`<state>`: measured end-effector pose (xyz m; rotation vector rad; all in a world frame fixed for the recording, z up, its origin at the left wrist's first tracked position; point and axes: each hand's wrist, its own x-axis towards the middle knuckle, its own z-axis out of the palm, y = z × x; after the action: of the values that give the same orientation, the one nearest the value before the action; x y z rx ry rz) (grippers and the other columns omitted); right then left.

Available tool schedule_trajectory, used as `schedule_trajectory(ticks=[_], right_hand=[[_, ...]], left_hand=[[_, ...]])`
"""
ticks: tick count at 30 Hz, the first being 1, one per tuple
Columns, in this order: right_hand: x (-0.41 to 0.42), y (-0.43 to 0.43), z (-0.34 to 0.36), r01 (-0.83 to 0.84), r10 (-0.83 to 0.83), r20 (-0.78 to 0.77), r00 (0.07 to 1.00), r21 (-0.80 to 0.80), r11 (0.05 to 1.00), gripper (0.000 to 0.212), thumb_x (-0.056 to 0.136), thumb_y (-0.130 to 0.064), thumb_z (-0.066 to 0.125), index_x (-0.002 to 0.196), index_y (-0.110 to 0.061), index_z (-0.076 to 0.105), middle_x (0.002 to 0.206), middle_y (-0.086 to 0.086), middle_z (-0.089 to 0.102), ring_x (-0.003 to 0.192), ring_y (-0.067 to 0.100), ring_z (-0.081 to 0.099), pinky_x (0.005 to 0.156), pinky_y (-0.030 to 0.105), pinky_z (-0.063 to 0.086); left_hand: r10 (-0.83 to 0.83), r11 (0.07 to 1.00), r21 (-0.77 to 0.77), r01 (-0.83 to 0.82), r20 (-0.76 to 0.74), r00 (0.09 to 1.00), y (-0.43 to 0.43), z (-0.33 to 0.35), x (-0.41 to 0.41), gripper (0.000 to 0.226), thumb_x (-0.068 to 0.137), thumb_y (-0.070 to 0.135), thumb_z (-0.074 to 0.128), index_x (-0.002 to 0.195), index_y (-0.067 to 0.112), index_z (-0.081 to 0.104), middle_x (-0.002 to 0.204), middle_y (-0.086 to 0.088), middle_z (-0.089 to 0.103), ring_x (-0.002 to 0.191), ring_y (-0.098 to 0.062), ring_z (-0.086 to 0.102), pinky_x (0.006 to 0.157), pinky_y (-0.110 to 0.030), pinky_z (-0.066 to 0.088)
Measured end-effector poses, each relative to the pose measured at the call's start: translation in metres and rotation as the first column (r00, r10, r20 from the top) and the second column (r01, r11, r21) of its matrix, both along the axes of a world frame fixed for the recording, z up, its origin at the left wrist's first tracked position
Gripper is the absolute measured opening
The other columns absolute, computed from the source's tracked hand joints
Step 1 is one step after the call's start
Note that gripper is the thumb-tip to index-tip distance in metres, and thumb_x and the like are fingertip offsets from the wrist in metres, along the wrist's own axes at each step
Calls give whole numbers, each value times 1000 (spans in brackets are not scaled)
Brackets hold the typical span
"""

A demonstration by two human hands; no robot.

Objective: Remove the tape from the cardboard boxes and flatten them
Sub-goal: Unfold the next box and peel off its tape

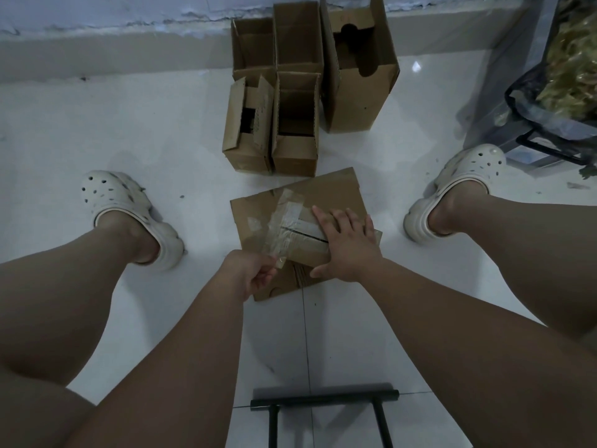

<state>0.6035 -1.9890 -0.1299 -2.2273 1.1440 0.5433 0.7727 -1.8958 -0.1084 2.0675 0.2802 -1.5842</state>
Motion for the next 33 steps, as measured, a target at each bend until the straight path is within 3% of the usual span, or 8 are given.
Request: schedule_trajectory(ticks=[6,10,14,21,26,28,30,33], right_hand=[[1,-3,1,34,-34,-11,999,1,999,125,68,-65,74,150,-41,-18,160,3,3,149,29,-6,116,55,-10],[6,1,2,57,-57,16,998,-35,998,124,68,-62,75,151,-40,-15,158,5,10,148,29,2,117,55,-7],[4,9,2,42,-37,40,999,-120,992,124,70,-58,76,152,-33,-14,157,2,14,149,27,2,115,54,-11],[27,7,6,-118,110,-44,993,-231,966,107,82,-27,67,152,-33,-13,161,-7,-14,145,30,-25,103,64,-24],[16,6,7,195,-185,140,973,-63,979,88,82,-63,60,152,-39,12,161,3,-16,148,28,-16,116,57,-5],[9,8,7,471,-436,320,841,-35,882,77,87,-56,58,151,-32,24,161,6,1,148,27,1,119,49,13],[1,1,6,765,-733,389,558,101,636,68,92,-42,59,150,-26,27,157,11,19,143,31,20,114,44,28],[-15,-17,0,873,-971,184,151,436,218,62,95,-42,56,148,-21,34,149,9,40,133,29,42,108,39,36]], left_hand=[[-305,950,140,281,207,930,8,-12,7,11,88,12,62,92,1,62,87,-14,61,74,-22,56,59,-28,46],[15,998,-58,10,425,905,7,-16,10,17,87,0,56,100,6,64,99,-20,69,89,-32,68,80,-38,54],[203,970,-223,-94,540,817,-5,-9,7,15,86,4,59,77,15,61,75,-6,70,58,-14,67,58,-23,52],[-59,917,-224,331,742,667,-29,9,-13,8,91,18,59,88,18,67,86,2,67,79,-15,60,71,-23,40],[-267,821,-203,534,690,673,-26,1,-34,10,94,22,53,87,24,60,81,9,58,73,-2,51,60,-17,37],[-357,775,-179,607,668,653,-24,-4,-40,11,97,26,49,89,27,57,81,12,56,74,-1,50,60,-18,35],[-373,759,-167,630,681,630,-26,-6,-46,14,100,25,43,92,28,54,82,13,53,73,2,47,57,-11,31],[-369,735,-164,658,718,591,-34,-3,-54,20,100,15,39,99,26,56,90,10,57,75,1,49,58,-5,34]])
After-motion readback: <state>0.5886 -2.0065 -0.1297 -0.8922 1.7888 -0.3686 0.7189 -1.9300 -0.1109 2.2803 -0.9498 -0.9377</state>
